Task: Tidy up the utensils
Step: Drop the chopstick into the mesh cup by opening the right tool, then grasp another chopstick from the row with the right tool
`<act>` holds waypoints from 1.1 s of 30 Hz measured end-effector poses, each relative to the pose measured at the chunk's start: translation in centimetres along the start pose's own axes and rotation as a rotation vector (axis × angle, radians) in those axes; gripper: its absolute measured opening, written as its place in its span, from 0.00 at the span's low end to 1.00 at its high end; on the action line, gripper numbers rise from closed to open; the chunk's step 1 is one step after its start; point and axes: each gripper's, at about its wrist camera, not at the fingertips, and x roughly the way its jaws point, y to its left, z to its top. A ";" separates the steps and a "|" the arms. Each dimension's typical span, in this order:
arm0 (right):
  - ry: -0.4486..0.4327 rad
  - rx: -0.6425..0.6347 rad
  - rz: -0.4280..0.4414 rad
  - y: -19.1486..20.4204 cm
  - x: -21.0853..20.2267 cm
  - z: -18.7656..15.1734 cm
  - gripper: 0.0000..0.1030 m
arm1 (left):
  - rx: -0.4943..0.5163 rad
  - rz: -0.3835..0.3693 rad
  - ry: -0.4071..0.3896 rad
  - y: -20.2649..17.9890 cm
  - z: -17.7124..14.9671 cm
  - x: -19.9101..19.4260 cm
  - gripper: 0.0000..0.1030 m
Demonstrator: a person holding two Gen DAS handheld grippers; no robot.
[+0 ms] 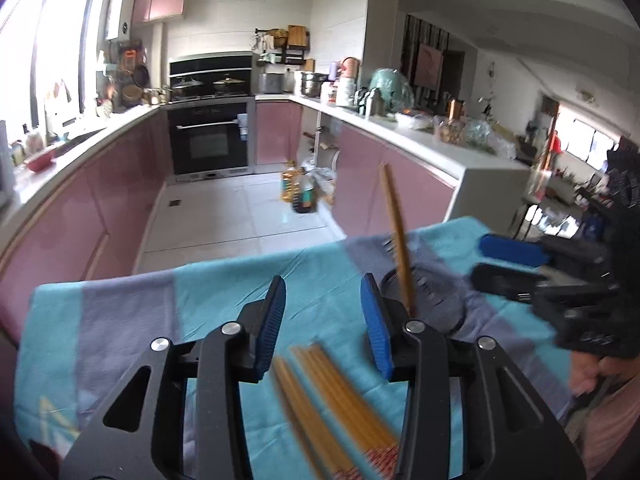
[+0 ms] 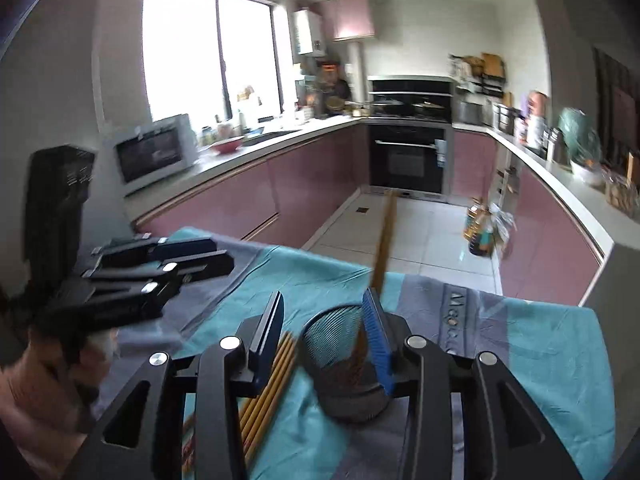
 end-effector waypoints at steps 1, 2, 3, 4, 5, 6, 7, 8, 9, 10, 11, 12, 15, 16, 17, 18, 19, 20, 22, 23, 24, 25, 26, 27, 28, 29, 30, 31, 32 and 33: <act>0.015 -0.014 0.021 0.6 -0.2 -0.6 0.38 | 0.001 0.012 0.009 0.6 -0.8 -0.4 0.38; 0.031 -0.022 0.034 1.0 -0.1 -1.1 0.38 | -0.003 0.018 0.021 1.1 -1.5 -0.7 0.38; 0.050 -0.025 0.045 1.3 0.0 -1.7 0.38 | -0.010 0.026 0.045 1.6 -2.5 -0.8 0.38; 0.079 -0.022 0.056 1.5 0.5 -2.4 0.38 | -0.015 0.036 0.068 2.2 -3.5 -0.8 0.38; 0.102 -0.020 0.064 1.6 0.9 -2.9 0.38 | -0.023 0.039 0.096 2.7 -4.6 -0.7 0.38; 0.126 -0.019 0.070 1.8 1.4 -3.5 0.38 | -0.028 0.039 0.118 3.1 -5.6 -0.5 0.38; 0.156 -0.015 0.071 1.9 2.0 -4.2 0.38 | -0.034 0.044 0.146 3.5 -6.7 -0.3 0.38; 0.177 -0.010 0.076 2.0 2.5 -4.7 0.38 | -0.040 0.050 0.172 3.9 -7.8 -0.1 0.38; 0.202 0.004 0.087 2.0 3.1 -5.4 0.38 | -0.046 0.048 0.192 4.2 -8.7 0.0 0.38; 0.215 0.013 0.092 2.1 3.4 -5.8 0.38 | -0.053 0.047 0.211 4.4 -9.6 0.2 0.38; 0.231 0.019 0.091 2.1 3.9 -6.2 0.38 | -0.059 0.050 0.230 4.7 -10.4 0.3 0.38; 0.251 0.025 0.085 2.1 4.5 -6.7 0.38 | -0.064 0.049 0.242 4.9 -11.0 0.5 0.38; 0.290 0.044 0.076 2.8 5.8 -8.2 0.36 | -0.074 0.050 0.270 5.0 -12.4 0.7 0.38; 0.299 0.049 0.075 2.9 6.1 -8.5 0.35 | -0.075 0.045 0.274 5.1 -12.7 0.8 0.38; 0.308 0.054 0.075 3.0 6.4 -8.8 0.34 | -0.076 0.042 0.278 5.3 -13.1 0.7 0.38; 0.314 0.058 0.075 3.1 6.6 -9.0 0.33 | -0.074 0.047 0.282 4.7 -12.9 1.0 0.38; 0.319 0.065 0.072 3.1 6.9 -9.1 0.32 | -0.071 0.052 0.287 4.4 -12.8 1.2 0.38; 0.321 0.066 0.067 3.1 7.1 -9.3 0.31 | -0.070 0.051 0.292 4.3 -12.9 1.3 0.38; 0.324 0.072 0.057 3.1 7.4 -9.5 0.30 | -0.070 0.048 0.301 3.9 -12.8 1.9 0.38; 0.327 0.079 0.056 3.0 7.6 -9.5 0.29 | -0.070 0.049 0.305 3.7 -12.9 2.2 0.38; 0.329 0.082 0.053 2.9 7.8 -9.6 0.28 | -0.070 0.050 0.306 3.8 -13.1 2.2 0.38; 0.330 0.088 0.049 2.8 7.9 -9.6 0.28 | -0.069 0.052 0.308 3.7 -13.0 2.4 0.38; 0.331 0.091 0.047 2.8 8.1 -9.6 0.27 | -0.071 0.050 0.310 3.5 -12.7 2.8 0.37; 0.332 0.092 0.045 2.7 8.3 -9.6 0.27 | -0.071 0.049 0.312 3.4 -12.6 2.9 0.37; 0.336 0.095 0.046 2.8 8.5 -9.5 0.27 | -0.070 0.054 0.312 3.2 -12.5 3.1 0.37; 0.336 0.095 0.044 2.8 8.7 -9.5 0.27 | -0.068 0.057 0.315 3.0 -12.2 3.5 0.37; 0.337 0.095 0.040 2.8 8.8 -9.4 0.27 | -0.067 0.061 0.318 2.8 -12.2 3.8 0.37; 0.338 0.097 0.040 2.8 9.0 -9.4 0.26 | -0.066 0.062 0.321 2.7 -12.2 4.0 0.37; 0.339 0.098 0.040 2.8 9.2 -9.4 0.26 | -0.065 0.062 0.325 2.7 -12.1 4.2 0.37; 0.340 0.097 0.039 2.9 9.3 -9.3 0.26 | -0.063 0.062 0.328 2.6 -12.1 4.4 0.37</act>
